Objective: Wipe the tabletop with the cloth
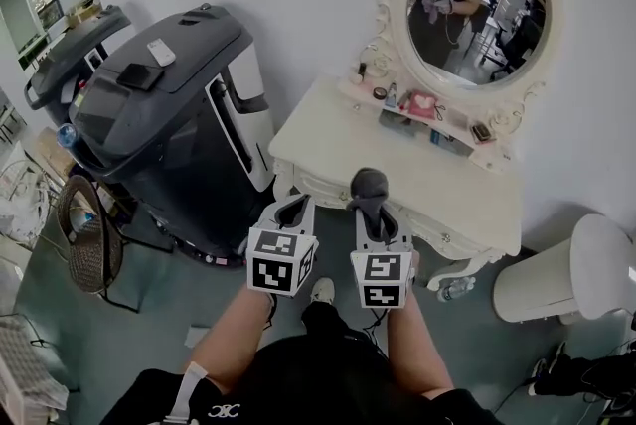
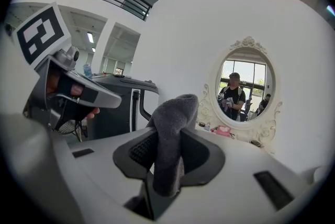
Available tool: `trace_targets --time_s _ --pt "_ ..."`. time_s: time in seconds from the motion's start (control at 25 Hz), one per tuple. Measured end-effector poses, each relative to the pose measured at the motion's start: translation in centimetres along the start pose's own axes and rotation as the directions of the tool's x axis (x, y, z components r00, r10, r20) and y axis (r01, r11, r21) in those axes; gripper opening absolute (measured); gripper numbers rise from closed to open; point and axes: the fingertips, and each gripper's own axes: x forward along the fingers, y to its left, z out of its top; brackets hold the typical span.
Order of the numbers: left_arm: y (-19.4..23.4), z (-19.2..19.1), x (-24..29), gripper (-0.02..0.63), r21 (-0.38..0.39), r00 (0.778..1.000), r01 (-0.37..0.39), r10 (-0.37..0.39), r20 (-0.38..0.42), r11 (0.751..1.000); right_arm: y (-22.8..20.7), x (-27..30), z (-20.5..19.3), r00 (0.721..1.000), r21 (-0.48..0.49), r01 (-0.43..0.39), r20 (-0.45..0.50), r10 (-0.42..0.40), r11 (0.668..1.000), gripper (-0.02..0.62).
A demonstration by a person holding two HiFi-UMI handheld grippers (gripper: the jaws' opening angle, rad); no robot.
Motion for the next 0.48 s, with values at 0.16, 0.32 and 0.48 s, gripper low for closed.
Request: trace_targets --time_s 0.16,0.32,0.48 --pt "2.0 1.6 3.9 0.006 0.001 0.999 -0.027 0.027 -0.021 1.000 -2.0 4.3 0.9 1.000 0.045 -0.025 -0.001 0.025 0.999 0.107" --pt "3.8 3.8 8.2 0.006 0.016 0.998 -0.043 0.044 -0.034 0.999 -4.7 9.1 2.2 0.999 0.084 -0.039 0.006 0.039 0.996 0.107" --pt "5.8 5.6 12.3 0.006 0.021 0.997 -0.064 0.065 -0.047 0.998 -6.4 13.6 3.5 0.998 0.096 -0.059 0.013 0.058 0.994 0.108"
